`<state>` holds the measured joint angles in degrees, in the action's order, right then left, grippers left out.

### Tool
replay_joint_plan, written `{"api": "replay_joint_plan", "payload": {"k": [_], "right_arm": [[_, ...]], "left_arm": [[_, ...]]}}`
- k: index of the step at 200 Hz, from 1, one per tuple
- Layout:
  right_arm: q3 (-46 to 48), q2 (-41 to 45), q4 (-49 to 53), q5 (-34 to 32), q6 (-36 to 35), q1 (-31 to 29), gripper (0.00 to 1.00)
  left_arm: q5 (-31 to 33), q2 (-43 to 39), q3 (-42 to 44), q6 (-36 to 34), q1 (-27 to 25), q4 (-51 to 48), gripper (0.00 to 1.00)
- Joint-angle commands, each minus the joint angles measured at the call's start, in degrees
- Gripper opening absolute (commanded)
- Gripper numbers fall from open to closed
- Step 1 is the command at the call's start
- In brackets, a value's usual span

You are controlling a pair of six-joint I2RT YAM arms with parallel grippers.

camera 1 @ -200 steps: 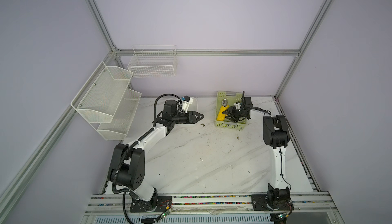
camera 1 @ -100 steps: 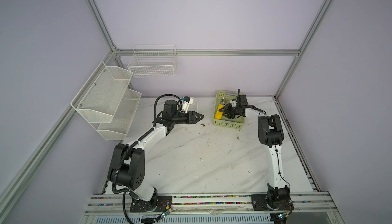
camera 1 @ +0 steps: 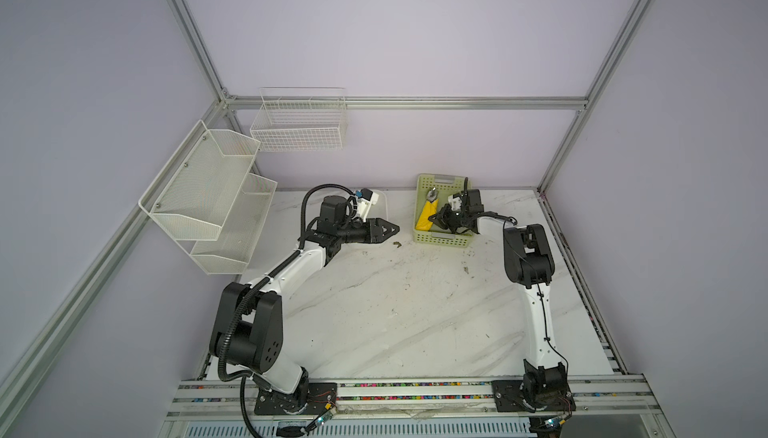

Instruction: Place the utensils on the paper napkin and roll it up

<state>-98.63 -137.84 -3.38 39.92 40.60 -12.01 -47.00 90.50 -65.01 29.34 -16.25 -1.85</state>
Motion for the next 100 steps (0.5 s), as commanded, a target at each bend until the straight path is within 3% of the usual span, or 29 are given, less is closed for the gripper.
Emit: {"api": "replay_joint_plan", "payload": {"k": [1, 100], "right_arm": [[3.0, 4.1, -1.0, -0.6, -4.4, -0.3, 0.00], [9.9, 15.1, -12.8, 3.3, -6.6, 0.9, 0.00]], "left_arm": [[-0.4, -2.5, -3.0, -1.5, 0.0, 1.2, 0.47], [-0.5, -2.2, -2.9, -1.3, 0.2, 2.3, 0.47]]}}
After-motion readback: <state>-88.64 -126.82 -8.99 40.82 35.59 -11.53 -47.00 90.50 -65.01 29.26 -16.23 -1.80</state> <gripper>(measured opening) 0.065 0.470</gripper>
